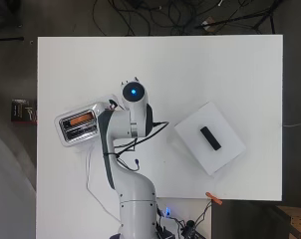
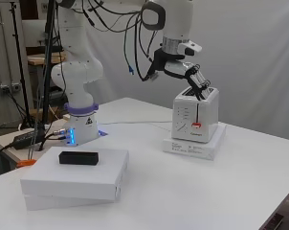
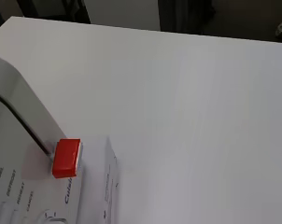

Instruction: Teleoperate dual arm-hand system to toast a bread

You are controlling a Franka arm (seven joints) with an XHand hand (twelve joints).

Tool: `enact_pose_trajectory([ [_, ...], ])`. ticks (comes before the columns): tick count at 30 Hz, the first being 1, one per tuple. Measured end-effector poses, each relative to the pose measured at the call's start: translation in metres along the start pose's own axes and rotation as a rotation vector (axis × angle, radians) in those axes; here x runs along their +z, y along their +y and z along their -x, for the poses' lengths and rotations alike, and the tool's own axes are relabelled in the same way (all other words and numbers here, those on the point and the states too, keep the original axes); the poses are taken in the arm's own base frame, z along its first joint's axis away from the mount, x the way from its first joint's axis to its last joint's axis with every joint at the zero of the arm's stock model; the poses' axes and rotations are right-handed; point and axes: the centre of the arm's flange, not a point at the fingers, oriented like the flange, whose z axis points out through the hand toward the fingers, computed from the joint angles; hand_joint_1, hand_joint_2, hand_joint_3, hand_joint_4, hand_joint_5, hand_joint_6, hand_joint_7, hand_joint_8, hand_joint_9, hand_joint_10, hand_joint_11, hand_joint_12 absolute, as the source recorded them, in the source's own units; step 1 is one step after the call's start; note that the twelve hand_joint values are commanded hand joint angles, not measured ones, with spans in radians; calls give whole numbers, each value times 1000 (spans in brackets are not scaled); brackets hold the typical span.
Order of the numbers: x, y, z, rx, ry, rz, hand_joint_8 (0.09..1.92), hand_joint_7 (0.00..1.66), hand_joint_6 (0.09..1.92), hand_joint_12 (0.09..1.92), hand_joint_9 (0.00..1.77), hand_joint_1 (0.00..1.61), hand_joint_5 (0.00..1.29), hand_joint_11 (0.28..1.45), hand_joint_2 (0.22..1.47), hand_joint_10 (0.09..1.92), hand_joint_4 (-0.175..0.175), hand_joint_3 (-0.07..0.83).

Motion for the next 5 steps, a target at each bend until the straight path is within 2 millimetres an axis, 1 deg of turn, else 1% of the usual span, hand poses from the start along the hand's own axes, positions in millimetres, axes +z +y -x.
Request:
enact_pose_trajectory([
  [2, 4, 0, 2, -33, -3, -7, 87, 651, 87, 87, 765, 50, 524, 554, 1090, 87, -26, -7],
  [3, 6, 0, 4, -37, -3, -10, 87, 582, 87, 87, 701, 71, 445, 528, 1077, 87, -48, -10],
  [4, 8, -1, 6, -32, -4, -16, 87, 495, 87, 87, 608, 86, 391, 494, 1068, 87, -59, -10],
  [5, 11, -1, 8, -22, -8, -24, 87, 445, 87, 87, 546, 92, 367, 470, 1064, 87, -63, -9],
])
